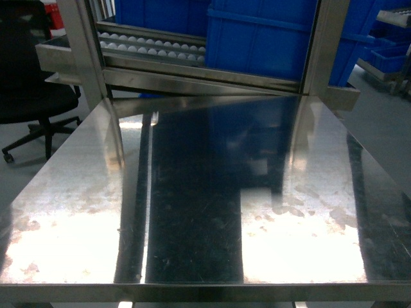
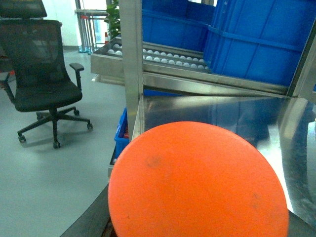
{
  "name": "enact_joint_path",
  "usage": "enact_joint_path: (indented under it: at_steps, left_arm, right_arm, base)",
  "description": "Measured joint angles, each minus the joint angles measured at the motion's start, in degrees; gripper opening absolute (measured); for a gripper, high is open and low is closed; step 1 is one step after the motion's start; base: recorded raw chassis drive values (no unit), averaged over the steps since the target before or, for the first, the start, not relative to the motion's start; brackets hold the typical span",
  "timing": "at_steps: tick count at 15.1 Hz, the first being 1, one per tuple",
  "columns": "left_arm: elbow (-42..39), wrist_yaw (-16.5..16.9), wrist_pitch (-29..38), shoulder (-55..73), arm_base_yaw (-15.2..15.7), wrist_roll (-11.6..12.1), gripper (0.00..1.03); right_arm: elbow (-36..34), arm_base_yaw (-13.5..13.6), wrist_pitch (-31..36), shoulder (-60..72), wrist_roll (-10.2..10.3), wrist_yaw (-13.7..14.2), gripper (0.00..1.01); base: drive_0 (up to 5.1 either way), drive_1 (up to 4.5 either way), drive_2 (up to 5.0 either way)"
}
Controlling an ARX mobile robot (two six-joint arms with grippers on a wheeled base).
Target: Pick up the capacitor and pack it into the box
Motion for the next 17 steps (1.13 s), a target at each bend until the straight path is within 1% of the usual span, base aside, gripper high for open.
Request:
enact_joint_path:
  at_steps: [4,5,6,8,9,17]
  left_arm:
    - [0.0,0.0,-4.3,-4.0,0.0,0.0,0.44]
    - [0.0,0.2,-13.4,-10.1,0.0,0.0,0.44]
    - [0.0,0.1,-12.6,-13.1,0.0,0.1,0.44]
    - [0.0,0.0,-14.1,-13.0,0.0,0.0,0.44]
    - [0.0,0.0,-13.4,-13.1,0.0,0.0,0.44]
    - [0.0,0.0,-13.8,-13.1,0.0,0.0,0.44]
  right_arm:
    - [0.0,0.0,0.0,0.0,0.0,0.0,0.98]
    - [0.0,0.0,0.0,0.0,0.0,0.0,0.98]
    - [0.0,0.0,0.0,0.0,0.0,0.0,0.98]
    - [0.0,0.0,0.0,0.0,0.0,0.0,0.98]
    - [0.0,0.0,0.0,0.0,0.0,0.0,0.98]
    - [0.0,0.0,0.0,0.0,0.0,0.0,0.98]
  base:
    - [0.0,0.00,0.0]
    - [0.0,0.00,0.0]
    - [0.0,0.00,0.0]
    - [0.0,0.00,0.0]
    - [0.0,0.00,0.0]
    - [0.0,0.00,0.0]
